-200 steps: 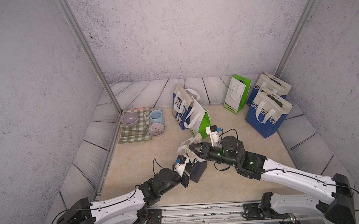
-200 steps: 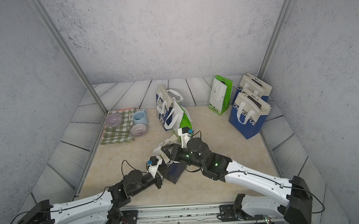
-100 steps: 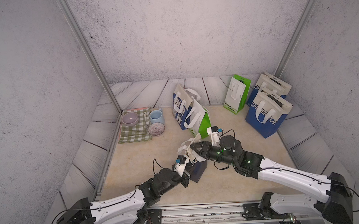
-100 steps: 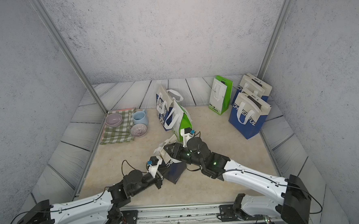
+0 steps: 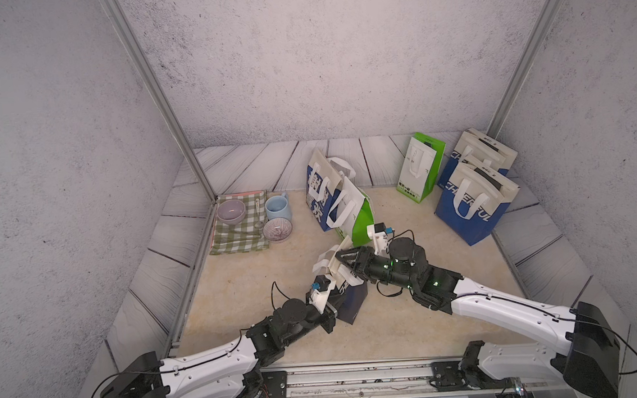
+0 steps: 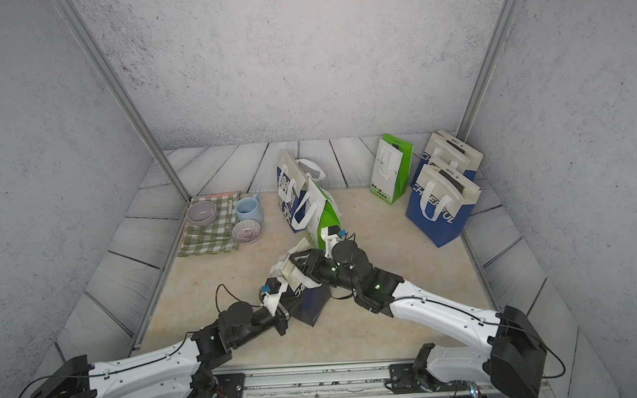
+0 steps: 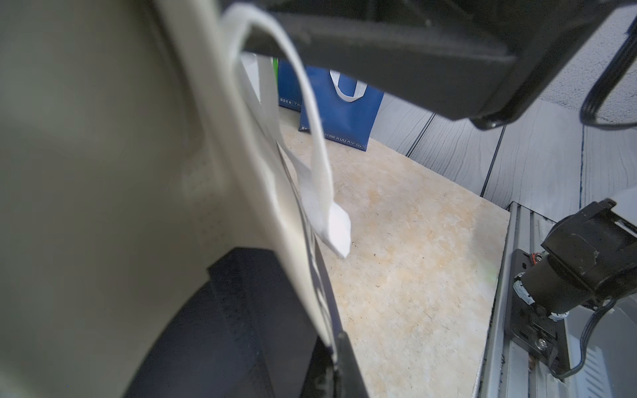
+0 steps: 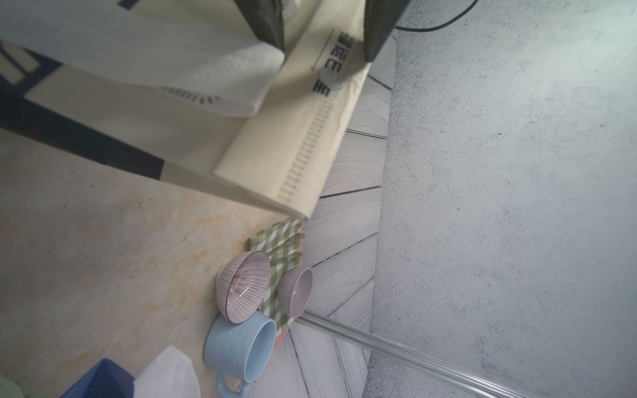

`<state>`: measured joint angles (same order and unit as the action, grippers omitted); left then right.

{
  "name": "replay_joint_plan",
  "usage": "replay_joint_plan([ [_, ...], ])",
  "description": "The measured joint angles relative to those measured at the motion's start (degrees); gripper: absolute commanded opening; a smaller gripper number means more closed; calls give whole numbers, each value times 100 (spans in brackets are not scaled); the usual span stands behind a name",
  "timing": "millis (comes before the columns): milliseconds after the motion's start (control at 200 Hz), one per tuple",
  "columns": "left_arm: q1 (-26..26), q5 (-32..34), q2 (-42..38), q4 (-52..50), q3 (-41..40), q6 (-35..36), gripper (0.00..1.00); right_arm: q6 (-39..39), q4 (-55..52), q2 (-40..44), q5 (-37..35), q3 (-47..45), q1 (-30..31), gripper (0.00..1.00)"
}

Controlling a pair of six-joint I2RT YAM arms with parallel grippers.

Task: Open the takeout bag
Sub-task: Open the takeout bag at the center of the board.

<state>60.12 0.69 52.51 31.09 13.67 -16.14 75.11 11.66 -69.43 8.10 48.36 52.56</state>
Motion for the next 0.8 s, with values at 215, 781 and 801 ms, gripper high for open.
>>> replay_joint_plan([
  [215, -4, 26, -22, -7, 0, 0, 0, 514, 588, -197, 293, -103, -24, 35],
  [781, -17, 57, -74, 39, 0, 0, 0, 994, 852, -240, 511, -149, -61, 0],
  [801, -17, 57, -74, 39, 0, 0, 0, 997, 866, -240, 511, -155, -61, 0],
])
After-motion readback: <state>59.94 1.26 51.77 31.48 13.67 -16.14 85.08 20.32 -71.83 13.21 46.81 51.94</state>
